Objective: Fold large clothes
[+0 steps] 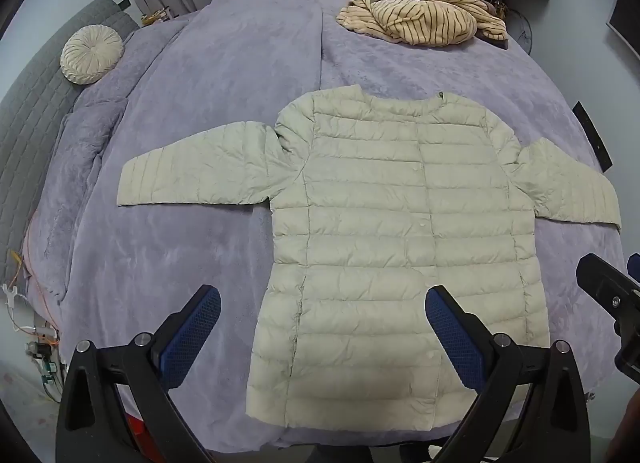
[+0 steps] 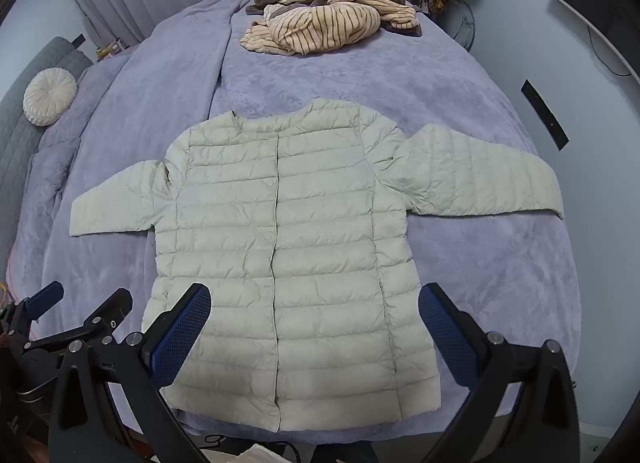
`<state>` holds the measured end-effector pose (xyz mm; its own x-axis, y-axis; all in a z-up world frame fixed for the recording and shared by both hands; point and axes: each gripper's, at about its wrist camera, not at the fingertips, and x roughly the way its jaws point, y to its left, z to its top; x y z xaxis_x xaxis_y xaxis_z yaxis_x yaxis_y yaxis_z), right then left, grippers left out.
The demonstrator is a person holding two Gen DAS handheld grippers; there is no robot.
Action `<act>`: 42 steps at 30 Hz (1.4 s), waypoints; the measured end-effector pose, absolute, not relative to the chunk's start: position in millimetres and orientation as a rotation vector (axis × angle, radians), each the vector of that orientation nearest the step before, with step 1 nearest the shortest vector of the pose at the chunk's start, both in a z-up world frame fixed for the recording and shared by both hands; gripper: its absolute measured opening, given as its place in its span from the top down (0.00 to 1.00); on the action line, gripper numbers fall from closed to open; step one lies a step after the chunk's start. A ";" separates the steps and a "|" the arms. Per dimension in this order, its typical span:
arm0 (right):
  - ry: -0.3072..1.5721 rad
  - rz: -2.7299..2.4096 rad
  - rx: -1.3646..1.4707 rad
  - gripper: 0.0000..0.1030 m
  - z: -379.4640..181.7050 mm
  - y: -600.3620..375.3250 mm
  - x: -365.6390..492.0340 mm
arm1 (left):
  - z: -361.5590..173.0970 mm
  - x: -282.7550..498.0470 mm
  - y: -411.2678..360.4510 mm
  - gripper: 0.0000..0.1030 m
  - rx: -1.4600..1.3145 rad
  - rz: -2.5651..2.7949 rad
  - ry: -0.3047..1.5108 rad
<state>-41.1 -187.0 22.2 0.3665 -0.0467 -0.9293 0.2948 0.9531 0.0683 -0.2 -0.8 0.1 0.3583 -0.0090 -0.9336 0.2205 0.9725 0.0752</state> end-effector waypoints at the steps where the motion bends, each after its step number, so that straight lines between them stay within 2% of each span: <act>1: 1.181 -0.223 0.240 0.00 21.9 -186.7 -41.1 | 0.2 -0.3 -1.2 0.00 0.203 -0.157 1.197; 42: 1.169 -0.246 0.211 0.00 15.5 -178.5 -44.4 | 5.5 1.3 5.5 0.00 0.184 -0.151 1.179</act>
